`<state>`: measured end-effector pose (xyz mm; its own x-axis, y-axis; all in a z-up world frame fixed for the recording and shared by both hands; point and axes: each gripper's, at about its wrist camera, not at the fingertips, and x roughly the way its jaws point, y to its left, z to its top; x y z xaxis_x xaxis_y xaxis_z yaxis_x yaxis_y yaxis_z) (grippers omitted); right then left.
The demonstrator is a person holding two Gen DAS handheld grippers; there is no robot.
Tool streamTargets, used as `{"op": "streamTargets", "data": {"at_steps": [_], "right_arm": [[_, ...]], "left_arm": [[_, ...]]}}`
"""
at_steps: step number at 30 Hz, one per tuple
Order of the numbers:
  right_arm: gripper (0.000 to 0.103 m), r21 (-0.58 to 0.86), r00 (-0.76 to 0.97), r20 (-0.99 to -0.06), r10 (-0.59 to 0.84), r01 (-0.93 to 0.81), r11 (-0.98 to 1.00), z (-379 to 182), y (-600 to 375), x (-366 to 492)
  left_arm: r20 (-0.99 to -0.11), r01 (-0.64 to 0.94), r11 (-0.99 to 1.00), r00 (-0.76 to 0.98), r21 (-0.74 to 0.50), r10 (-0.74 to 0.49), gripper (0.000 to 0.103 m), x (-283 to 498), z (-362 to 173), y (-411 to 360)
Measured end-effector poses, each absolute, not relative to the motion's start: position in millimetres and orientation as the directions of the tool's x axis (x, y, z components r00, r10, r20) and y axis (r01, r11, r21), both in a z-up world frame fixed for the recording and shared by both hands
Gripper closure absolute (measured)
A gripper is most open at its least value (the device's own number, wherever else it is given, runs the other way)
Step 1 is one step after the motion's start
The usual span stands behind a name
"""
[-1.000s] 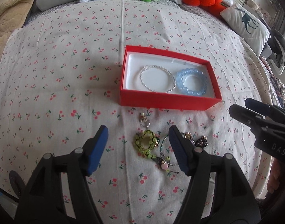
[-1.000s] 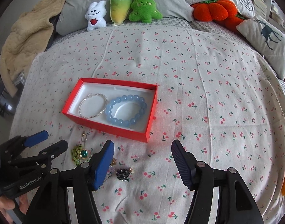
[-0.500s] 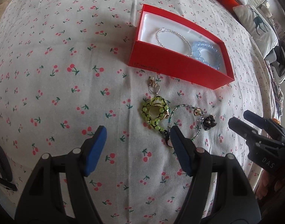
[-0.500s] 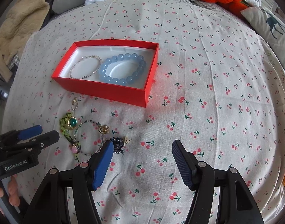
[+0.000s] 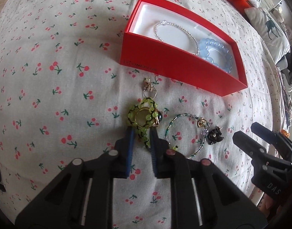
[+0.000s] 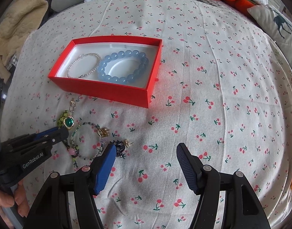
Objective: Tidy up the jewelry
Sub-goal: 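Grasp the yellow-green beaded bracelet with the left tool, then grasp the thin green-blue beaded bracelet with the right tool while the left tool lifts its bracelet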
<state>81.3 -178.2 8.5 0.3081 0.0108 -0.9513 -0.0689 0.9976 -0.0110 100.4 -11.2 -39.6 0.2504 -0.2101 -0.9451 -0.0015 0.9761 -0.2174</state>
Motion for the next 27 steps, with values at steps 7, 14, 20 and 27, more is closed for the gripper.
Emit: {"op": "streamTargets", "data": {"at_steps": [7, 14, 20, 27], "right_arm": [[0.036, -0.004, 0.297, -0.955, 0.016, -0.067, 0.998, 5.0, -176.4, 83.8], [0.036, 0.038, 0.275, -0.960, 0.054, -0.065, 0.997, -0.2, -167.3, 87.1], [0.036, 0.120, 0.254, -0.958, 0.135, -0.071, 0.990, -0.2, -151.5, 88.8], [0.045, 0.209, 0.192, -0.955, 0.226, -0.105, 0.972, -6.5, -122.7, 86.7]], "left_arm": [[-0.936, 0.007, 0.973, 0.272, -0.233, -0.226, 0.097, 97.0, -31.2, -2.8], [-0.911, 0.011, 0.964, 0.323, -0.267, -0.256, 0.097, 86.2, -9.8, 17.4], [-0.892, 0.016, 0.958, 0.359, -0.288, -0.274, 0.097, 79.0, 5.2, 33.9], [-0.898, -0.002, 0.965, 0.367, -0.263, -0.244, 0.097, 73.5, 4.8, 52.0]]}}
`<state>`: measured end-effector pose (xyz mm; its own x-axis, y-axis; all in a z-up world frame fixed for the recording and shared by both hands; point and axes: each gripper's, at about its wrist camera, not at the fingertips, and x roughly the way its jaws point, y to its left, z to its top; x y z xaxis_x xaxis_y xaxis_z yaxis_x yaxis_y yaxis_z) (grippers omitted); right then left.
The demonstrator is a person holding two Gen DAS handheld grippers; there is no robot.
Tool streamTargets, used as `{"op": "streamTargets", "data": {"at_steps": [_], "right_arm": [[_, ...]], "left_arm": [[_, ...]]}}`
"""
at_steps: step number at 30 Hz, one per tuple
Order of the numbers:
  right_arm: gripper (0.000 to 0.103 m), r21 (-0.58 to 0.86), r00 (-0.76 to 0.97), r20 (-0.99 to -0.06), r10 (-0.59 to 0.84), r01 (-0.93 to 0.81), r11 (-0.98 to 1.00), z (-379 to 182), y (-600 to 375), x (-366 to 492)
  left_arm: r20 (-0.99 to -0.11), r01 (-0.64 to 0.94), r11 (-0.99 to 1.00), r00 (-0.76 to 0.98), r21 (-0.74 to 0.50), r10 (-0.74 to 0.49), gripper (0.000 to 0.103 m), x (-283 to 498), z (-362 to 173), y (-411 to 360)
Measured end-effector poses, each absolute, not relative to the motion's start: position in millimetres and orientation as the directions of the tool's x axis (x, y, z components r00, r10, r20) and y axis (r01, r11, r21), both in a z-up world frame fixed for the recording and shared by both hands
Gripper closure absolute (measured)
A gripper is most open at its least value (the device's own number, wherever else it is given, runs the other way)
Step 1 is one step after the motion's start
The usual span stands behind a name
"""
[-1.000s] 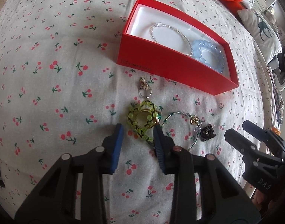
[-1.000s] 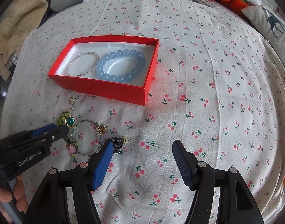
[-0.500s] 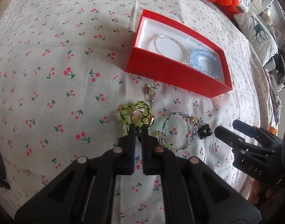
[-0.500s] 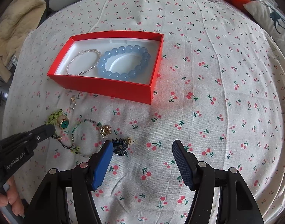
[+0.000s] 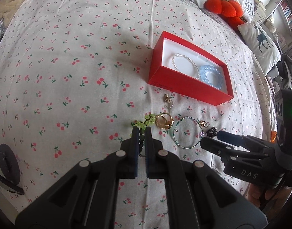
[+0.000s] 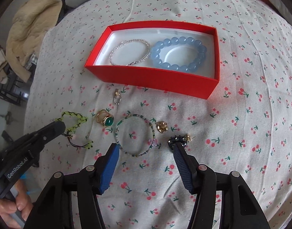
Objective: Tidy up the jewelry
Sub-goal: 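Grasp the thin green-blue beaded bracelet with the right tool while the left tool lifts its bracelet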
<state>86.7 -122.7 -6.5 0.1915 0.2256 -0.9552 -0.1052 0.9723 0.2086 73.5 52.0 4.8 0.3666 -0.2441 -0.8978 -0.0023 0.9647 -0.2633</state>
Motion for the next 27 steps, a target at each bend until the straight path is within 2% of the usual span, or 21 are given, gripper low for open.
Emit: {"op": "streamTargets", "data": {"at_steps": [8, 13, 15, 17, 19, 27], "right_arm": [[0.057, 0.226, 0.131, -0.965, 0.229, -0.033, 0.974, -31.3, -114.7, 96.4], [0.065, 0.197, 0.157, -0.968, 0.196, -0.006, 0.980, -39.0, -114.8, 103.2], [0.073, 0.166, 0.171, -0.971, 0.167, -0.020, 0.986, -39.0, -110.6, 104.1], [0.087, 0.131, 0.186, -0.973, 0.136, -0.040, 0.991, -38.8, -106.4, 104.6], [0.092, 0.125, 0.193, -0.972, 0.132, -0.049, 0.991, -38.5, -104.5, 104.8], [0.093, 0.152, 0.224, -0.960, 0.168, -0.087, 0.985, -24.0, -106.8, 94.0]], "left_arm": [[-0.909, -0.023, 0.964, 0.341, -0.263, -0.240, 0.097, 74.3, -3.5, 59.9], [-0.916, -0.023, 0.966, 0.324, -0.257, -0.236, 0.097, 74.1, -9.5, 57.6], [-0.918, -0.023, 0.967, 0.320, -0.255, -0.234, 0.097, 74.4, -11.5, 56.5], [-0.919, -0.023, 0.967, 0.317, -0.254, -0.234, 0.097, 74.7, -12.7, 55.4], [-0.919, -0.022, 0.967, 0.317, -0.254, -0.235, 0.097, 75.1, -12.9, 54.7], [-0.900, 0.000, 0.958, 0.340, -0.288, -0.271, 0.097, 72.2, -0.6, 49.2]]}}
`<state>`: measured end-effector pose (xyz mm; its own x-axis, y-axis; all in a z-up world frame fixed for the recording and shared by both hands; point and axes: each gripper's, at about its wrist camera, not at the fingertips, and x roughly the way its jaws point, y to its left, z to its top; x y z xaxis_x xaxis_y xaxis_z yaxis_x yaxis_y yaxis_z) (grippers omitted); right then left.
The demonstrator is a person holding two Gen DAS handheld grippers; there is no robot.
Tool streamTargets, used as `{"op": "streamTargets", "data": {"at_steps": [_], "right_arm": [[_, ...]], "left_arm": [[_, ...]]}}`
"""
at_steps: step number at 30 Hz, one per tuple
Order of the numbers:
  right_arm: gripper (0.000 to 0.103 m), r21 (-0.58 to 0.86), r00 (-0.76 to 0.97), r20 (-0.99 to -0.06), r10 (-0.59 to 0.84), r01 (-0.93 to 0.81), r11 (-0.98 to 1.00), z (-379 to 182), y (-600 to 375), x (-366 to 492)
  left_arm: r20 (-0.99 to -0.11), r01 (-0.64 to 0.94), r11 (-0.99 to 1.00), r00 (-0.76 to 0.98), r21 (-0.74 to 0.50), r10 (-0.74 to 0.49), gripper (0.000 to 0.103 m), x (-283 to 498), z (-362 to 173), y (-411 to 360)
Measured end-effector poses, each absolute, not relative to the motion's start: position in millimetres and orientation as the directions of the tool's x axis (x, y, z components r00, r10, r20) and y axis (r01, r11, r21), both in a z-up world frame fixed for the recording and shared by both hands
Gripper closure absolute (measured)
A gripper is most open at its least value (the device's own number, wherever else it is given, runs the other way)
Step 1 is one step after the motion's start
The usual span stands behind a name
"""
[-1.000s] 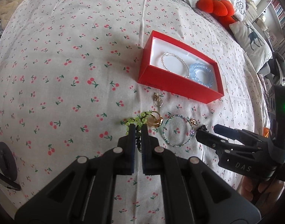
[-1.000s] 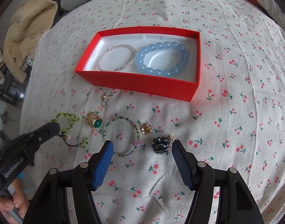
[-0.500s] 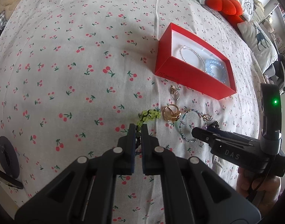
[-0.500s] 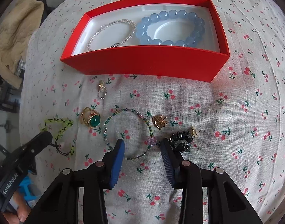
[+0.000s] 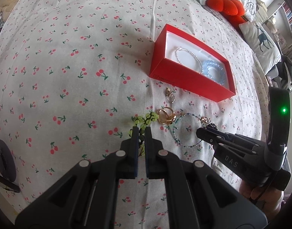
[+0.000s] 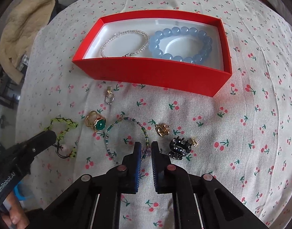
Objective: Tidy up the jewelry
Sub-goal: 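Grasp the thin green-blue beaded bracelet with the right tool while the left tool lifts its bracelet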
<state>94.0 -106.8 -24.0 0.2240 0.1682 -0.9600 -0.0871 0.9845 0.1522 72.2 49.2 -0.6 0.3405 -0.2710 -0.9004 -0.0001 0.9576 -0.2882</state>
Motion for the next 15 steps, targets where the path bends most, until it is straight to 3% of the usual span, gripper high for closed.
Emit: {"op": "streamTargets", "data": {"at_steps": [15], "right_arm": [[0.093, 0.262, 0.370, -0.884, 0.288, -0.120, 0.958, 45.5, -133.4, 70.8]], "left_arm": [[-0.819, 0.047, 0.929, 0.457, -0.367, -0.346, 0.097, 70.0, 39.5, 44.9]]}}
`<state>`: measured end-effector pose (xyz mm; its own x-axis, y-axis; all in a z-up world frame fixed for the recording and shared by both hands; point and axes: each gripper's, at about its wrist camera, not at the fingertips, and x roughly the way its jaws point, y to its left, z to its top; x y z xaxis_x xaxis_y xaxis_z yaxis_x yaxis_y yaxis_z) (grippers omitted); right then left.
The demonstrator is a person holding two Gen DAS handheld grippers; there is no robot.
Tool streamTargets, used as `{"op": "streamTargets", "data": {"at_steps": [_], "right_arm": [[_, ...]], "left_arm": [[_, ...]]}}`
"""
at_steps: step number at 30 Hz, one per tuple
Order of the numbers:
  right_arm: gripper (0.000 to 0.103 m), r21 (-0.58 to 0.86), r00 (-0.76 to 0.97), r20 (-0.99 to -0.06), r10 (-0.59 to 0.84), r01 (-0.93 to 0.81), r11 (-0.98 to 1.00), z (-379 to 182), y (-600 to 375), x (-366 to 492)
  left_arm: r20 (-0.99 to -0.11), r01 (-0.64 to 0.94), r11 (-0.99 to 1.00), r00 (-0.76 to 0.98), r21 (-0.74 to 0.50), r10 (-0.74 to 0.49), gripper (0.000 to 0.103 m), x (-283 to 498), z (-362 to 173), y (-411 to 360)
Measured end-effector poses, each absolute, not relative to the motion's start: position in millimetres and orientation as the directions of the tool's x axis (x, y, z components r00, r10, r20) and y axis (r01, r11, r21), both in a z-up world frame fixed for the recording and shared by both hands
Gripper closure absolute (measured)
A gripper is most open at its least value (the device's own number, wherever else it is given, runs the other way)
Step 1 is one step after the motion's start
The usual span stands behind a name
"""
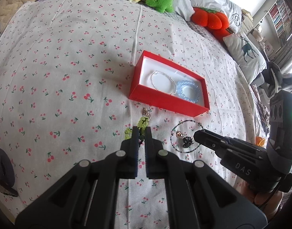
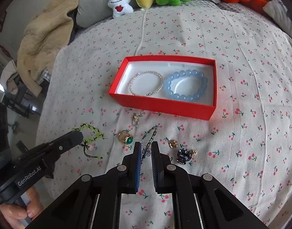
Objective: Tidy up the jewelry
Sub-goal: 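Grasp the thin green-blue beaded bracelet with the right tool while the left tool lifts its bracelet, then lower both bracelets into the red box and open both tools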
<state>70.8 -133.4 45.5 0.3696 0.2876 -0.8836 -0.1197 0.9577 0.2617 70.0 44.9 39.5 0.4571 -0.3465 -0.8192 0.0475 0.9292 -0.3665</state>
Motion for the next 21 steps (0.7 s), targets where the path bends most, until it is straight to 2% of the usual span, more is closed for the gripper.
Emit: {"op": "streamTargets", "data": {"at_steps": [12, 21], "right_arm": [[0.093, 0.308, 0.493, -0.819, 0.294, -0.055, 0.950, 77.5, -160.7, 99.5], [0.093, 0.334, 0.530, -0.799, 0.283, 0.000, 0.943, 73.2, -186.9, 123.4]], "left_arm": [[-0.721, 0.119, 0.888, 0.541, -0.444, -0.433, 0.097, 102.9, 67.9, 10.3], [-0.641, 0.172, 0.818, 0.541, -0.550, -0.545, 0.097, 138.0, 54.0, -17.9]]}}
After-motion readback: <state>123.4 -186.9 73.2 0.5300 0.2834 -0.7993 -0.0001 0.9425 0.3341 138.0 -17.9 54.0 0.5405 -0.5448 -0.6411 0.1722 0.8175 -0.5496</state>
